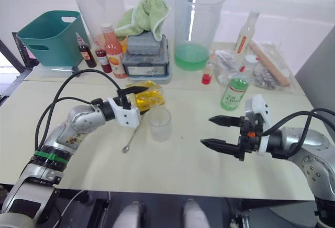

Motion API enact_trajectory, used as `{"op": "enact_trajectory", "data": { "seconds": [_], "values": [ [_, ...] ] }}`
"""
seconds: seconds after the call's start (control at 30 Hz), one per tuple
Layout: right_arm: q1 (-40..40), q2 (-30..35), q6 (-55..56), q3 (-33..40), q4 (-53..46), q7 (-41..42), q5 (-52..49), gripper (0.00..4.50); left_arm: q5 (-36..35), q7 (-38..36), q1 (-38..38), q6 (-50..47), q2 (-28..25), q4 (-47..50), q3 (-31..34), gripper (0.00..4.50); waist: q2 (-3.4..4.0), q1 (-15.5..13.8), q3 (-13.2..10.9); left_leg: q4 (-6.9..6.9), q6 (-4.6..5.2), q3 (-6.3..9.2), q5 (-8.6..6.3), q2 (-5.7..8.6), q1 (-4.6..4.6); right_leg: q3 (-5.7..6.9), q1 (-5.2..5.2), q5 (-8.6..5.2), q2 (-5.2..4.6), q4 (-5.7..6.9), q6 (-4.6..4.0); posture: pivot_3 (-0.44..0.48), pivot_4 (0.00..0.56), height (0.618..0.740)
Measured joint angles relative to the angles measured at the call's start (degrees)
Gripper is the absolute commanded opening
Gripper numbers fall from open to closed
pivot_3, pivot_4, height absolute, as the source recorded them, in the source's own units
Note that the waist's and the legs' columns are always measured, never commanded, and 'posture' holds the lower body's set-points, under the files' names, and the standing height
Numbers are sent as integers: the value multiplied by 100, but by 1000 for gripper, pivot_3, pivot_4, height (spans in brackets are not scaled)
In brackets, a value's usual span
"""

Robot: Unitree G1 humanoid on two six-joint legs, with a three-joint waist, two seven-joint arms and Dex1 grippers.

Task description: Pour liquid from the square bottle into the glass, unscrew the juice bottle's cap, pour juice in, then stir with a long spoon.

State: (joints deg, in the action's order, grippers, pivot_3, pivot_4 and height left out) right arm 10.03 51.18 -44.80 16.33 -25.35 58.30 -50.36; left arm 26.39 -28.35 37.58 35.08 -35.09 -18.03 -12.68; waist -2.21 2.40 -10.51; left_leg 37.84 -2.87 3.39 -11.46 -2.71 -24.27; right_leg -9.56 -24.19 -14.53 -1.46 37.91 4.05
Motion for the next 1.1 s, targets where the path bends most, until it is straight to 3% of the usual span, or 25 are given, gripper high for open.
{"op": "enact_trajectory", "data": {
  "seconds": [0.43,1.1],
  "values": [
    [80,-16,48,-90,10,-110,14,4460,950,845,5,563,-90,-144,-20,2800,0,-1,0,0,0,1,0,1,0,0,0,0,0,2,0,0,150,728],
    [304,-24,62,-257,125,-270,16,4460,1724,1815,280,664,-113,-452,-225,2800,0,-1,0,0,0,1,0,2,-1,0,-3,0,0,5,0,0,150,728]
  ]
}}
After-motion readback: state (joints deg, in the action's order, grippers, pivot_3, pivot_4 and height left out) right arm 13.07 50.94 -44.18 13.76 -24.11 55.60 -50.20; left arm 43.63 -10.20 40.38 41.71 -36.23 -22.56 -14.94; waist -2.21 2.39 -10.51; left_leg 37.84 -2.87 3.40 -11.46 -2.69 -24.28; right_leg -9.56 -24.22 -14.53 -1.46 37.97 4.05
